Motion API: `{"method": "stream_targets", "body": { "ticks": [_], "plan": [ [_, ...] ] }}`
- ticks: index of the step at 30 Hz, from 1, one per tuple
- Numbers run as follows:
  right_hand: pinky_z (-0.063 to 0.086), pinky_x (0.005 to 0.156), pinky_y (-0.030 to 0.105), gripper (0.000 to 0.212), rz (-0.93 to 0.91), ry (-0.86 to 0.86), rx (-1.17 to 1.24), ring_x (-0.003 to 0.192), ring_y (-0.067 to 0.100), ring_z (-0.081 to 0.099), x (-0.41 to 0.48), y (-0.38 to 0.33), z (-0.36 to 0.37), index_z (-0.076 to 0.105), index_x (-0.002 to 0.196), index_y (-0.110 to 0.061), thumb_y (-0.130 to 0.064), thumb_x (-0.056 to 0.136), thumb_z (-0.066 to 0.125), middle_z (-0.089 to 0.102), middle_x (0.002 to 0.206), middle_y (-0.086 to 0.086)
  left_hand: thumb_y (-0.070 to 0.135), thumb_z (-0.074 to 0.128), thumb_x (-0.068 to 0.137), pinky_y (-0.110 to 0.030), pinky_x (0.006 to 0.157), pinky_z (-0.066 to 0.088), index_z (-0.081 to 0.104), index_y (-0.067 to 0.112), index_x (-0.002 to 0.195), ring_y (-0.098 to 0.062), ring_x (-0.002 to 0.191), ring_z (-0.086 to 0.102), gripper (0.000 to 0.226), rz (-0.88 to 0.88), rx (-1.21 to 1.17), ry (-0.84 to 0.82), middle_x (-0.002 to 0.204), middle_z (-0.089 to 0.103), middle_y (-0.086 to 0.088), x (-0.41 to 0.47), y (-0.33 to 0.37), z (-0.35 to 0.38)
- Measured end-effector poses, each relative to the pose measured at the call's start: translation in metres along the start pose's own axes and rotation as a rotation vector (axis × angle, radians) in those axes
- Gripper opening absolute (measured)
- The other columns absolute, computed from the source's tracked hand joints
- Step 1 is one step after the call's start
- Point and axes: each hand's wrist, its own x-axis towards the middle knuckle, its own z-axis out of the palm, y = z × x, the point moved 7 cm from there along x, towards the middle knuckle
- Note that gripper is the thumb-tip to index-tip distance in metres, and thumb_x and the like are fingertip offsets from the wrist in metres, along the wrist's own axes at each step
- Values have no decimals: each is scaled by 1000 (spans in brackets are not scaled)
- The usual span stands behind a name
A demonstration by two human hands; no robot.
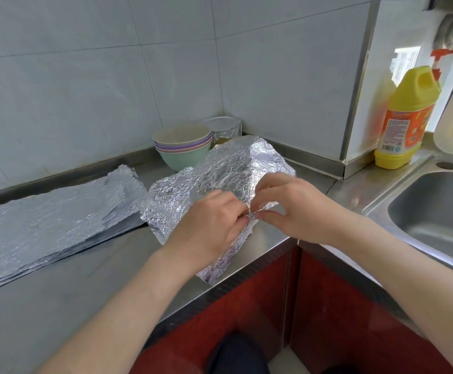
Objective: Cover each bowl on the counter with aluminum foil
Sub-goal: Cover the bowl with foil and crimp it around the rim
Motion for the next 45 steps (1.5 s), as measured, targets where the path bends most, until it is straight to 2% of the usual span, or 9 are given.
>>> {"method": "stream_targets", "body": {
  "ticks": [5,11,16,25,30,34,37,41,45],
  "plan": [
    [49,83,38,21,79,24,44,93,13,60,4,-5,-6,74,104,-22,-30,84,73,63,100,-4,19,64,91,-23,76,43,74,15,103,-7,83,56,16,-128,-152,26,92,67,5,-1,-4,-16],
    [49,81,35,17,80,23,48,92,15,60,8,-12,3,76,98,-23,-29,82,76,65,98,-3,26,76,81,-25,78,50,79,26,89,1,81,61,9,-267,-248,48,84,68,19,-14,-35,-40],
    [51,74,40,13,28,16,5,85,20,61,13,-17,14,76,91,-19,-23,79,78,66,89,-1,41,72,80,-37,75,51,78,28,90,-9,82,59,18,-169,-190,20,86,69,16,-17,-32,-30],
    [44,65,31,8,4,-23,-15,75,6,42,19,-13,16,70,80,-13,-9,76,77,52,75,-11,33,59,90,-36,62,51,74,13,84,-18,73,59,26,31,60,59,79,67,3,-15,-20,-18],
    [49,71,39,9,23,-81,-22,77,11,50,20,-4,10,73,84,-17,-12,78,77,60,78,-9,36,54,91,-35,62,51,73,17,81,-18,75,56,29,-47,140,49,77,64,6,-11,-9,-19],
    [46,85,35,13,62,-110,-45,93,15,55,16,6,-5,74,92,-25,-20,81,77,66,94,-8,36,53,96,-35,80,46,75,25,94,-14,90,54,24,-245,-2,-9,92,68,10,-6,-14,-35],
    [40,94,30,18,128,-93,-18,102,12,53,13,9,-16,73,100,-30,-31,83,74,63,106,-9,32,61,92,-35,84,46,76,27,92,-18,95,58,16,-387,-19,78,98,71,11,-12,-40,-60],
    [43,88,26,15,96,-55,9,97,9,56,17,-5,-11,75,99,-28,-32,85,72,66,103,-8,34,60,92,-33,89,44,66,31,114,-21,106,59,23,-750,-68,44,115,65,2,-41,-97,-62],
    [44,72,16,12,83,-87,63,83,7,61,19,-16,2,76,94,-22,-27,83,75,68,91,-8,31,62,92,-23,61,49,46,30,132,-11,65,62,43,-1142,-857,8,91,67,-1,-79,-116,-27]
  ]
}}
